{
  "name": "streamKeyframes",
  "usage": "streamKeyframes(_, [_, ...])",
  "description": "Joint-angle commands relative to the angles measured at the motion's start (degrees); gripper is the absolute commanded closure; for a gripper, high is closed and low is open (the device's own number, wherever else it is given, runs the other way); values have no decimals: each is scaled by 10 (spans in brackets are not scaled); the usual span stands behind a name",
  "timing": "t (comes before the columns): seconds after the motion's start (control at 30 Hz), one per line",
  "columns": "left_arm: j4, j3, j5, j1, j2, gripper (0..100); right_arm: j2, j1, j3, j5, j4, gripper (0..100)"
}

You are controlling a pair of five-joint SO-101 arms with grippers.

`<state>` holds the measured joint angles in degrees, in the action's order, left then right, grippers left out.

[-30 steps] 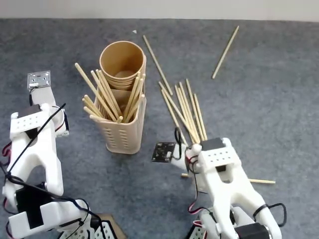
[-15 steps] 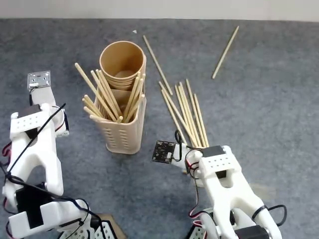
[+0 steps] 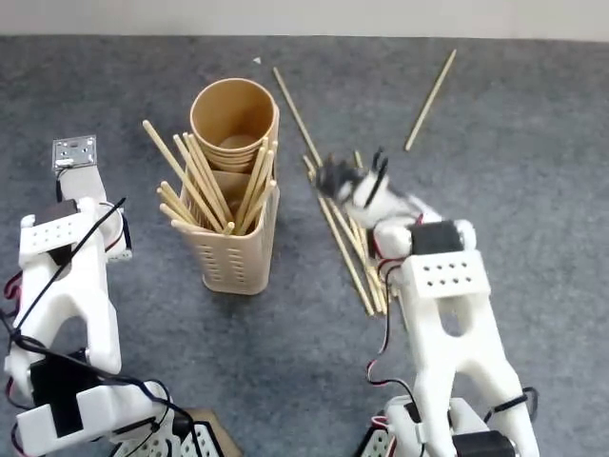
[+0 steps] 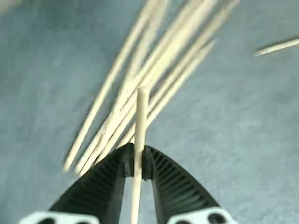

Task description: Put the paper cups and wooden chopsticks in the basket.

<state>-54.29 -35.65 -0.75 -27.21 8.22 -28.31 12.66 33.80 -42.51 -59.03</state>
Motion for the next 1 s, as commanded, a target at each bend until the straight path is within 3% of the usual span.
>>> streamKeyframes(0.0, [7, 2, 5, 7, 5, 926, 41, 15, -46, 115, 61, 993])
streamKeyframes(0.2, [7, 2, 5, 7, 5, 926, 207, -9, -52, 332, 189, 993])
streamKeyframes(0.27, [7, 2, 5, 8, 5, 926, 238, -9, -69, 375, 222, 993])
streamKeyframes(0.47, [5, 2, 5, 8, 5, 926, 283, -14, -96, 375, 244, 970])
streamKeyframes(0.63, [5, 2, 5, 11, 7, 926, 286, -33, -95, 255, 244, 754])
streamKeyframes(0.7, [5, 2, 5, 17, 7, 926, 286, -38, -94, 238, 244, 711])
streamKeyframes(0.97, [5, 2, 5, 20, 7, 926, 286, -63, 7, 235, 378, 710])
